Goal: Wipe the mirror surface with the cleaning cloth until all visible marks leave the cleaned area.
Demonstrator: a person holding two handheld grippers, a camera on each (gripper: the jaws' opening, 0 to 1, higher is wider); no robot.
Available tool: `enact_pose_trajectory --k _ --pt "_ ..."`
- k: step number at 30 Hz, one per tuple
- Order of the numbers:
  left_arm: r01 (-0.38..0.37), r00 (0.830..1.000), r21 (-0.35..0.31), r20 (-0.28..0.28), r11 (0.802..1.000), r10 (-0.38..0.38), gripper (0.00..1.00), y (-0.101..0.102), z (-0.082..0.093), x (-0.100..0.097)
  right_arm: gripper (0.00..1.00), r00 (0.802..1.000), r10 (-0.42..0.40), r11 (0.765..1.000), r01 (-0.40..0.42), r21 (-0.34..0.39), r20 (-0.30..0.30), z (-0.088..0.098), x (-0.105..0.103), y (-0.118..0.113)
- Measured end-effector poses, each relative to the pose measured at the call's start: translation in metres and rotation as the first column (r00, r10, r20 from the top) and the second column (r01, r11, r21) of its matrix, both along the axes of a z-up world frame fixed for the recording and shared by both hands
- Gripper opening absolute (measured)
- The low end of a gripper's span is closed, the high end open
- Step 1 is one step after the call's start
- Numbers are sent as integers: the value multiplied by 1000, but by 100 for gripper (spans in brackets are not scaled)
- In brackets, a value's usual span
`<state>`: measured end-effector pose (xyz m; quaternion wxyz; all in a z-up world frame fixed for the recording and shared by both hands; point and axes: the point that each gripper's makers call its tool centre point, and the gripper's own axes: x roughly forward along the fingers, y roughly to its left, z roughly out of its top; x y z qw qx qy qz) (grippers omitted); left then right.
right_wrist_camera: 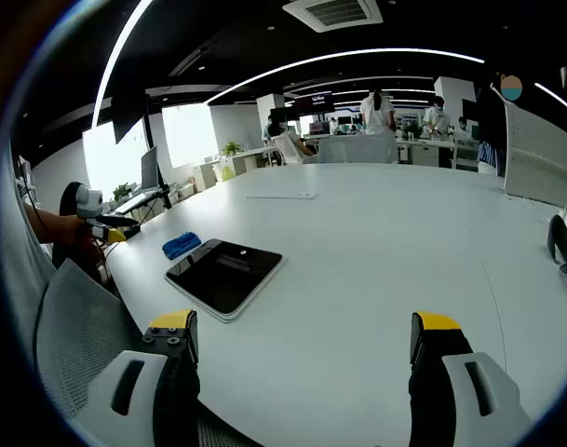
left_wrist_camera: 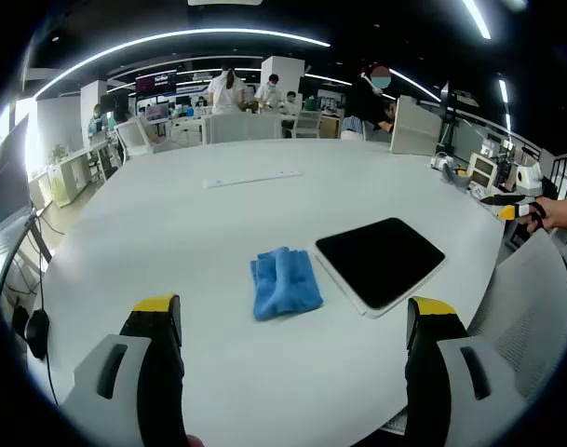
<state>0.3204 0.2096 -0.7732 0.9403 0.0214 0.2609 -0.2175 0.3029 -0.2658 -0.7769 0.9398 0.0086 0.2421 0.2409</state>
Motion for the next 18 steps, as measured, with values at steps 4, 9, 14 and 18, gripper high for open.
enact_pose_trajectory --k 4,9,14,18 --pt "10 1000 17 9 1000 -10 99 0 1 4 98 1000 -3 1000 3 -12 -19 -7 -1 0" --pt "5 1000 18 18 1000 -5 99 -2 2 7 98 999 23 999 -25 -48 -34 -11 -6 4" --pt "14 1000 24 4 1000 -14 99 -8 -1 5 98 999 15 997 -17 -73 -30 -12 -2 -2" --pt "2 1000 19 0 1000 -2 99 -6 0 7 98 999 13 997 -16 -76 -30 -14 0 -4"
